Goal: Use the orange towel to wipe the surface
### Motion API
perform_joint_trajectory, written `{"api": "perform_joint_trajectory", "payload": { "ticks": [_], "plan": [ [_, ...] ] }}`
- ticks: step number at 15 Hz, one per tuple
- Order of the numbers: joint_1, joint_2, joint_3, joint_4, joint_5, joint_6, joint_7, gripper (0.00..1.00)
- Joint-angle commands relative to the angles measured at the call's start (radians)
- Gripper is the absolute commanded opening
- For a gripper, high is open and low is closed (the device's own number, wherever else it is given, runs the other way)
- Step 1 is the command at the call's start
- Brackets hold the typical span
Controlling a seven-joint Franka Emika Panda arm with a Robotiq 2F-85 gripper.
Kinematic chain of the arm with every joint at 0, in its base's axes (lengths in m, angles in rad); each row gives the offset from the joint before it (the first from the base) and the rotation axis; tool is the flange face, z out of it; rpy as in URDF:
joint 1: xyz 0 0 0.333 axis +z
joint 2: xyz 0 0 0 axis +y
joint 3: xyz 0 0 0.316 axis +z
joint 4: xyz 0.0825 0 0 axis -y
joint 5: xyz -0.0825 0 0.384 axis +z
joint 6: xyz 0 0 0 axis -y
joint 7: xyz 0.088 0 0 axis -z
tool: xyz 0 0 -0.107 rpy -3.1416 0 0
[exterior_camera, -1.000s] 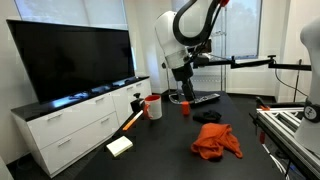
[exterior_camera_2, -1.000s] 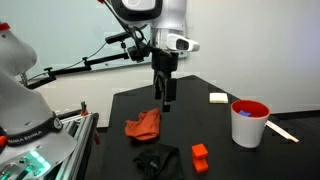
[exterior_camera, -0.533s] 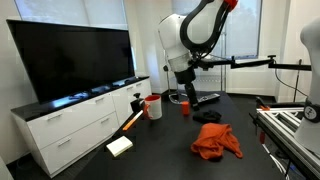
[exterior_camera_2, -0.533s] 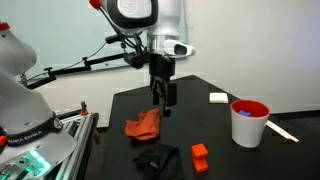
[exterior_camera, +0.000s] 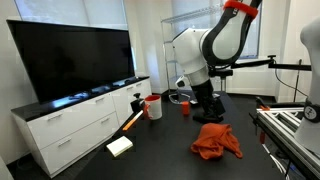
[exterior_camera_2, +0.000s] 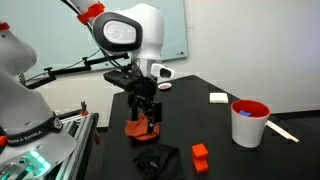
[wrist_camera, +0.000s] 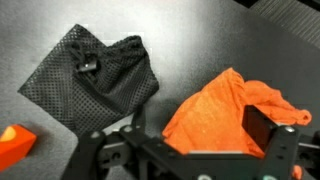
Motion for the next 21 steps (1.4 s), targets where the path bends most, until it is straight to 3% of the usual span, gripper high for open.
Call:
{"api": "perform_joint_trajectory", "payload": {
  "ticks": [1, 8, 14, 18, 19, 20, 21],
  "plan": [
    [-0.011, -0.064, 0.005, -0.074, -0.041, 0.074, -0.146, 1.00],
    [0.039, -0.003, 0.072, -0.048, -0.036, 0.232, -0.187, 1.00],
    [0.061, -0.012, 0.105, -0.049, -0.047, 0.144, -0.172, 1.00],
    [0.063, 0.015, 0.107, -0.050, -0.036, 0.168, -0.155, 1.00],
    [0.062, 0.018, 0.106, -0.049, -0.035, 0.171, -0.156, 0.94],
    [0.061, 0.023, 0.106, -0.047, -0.045, 0.170, -0.154, 0.75],
    [0.060, 0.031, 0.105, -0.048, -0.058, 0.180, -0.153, 0.70]
  ]
}}
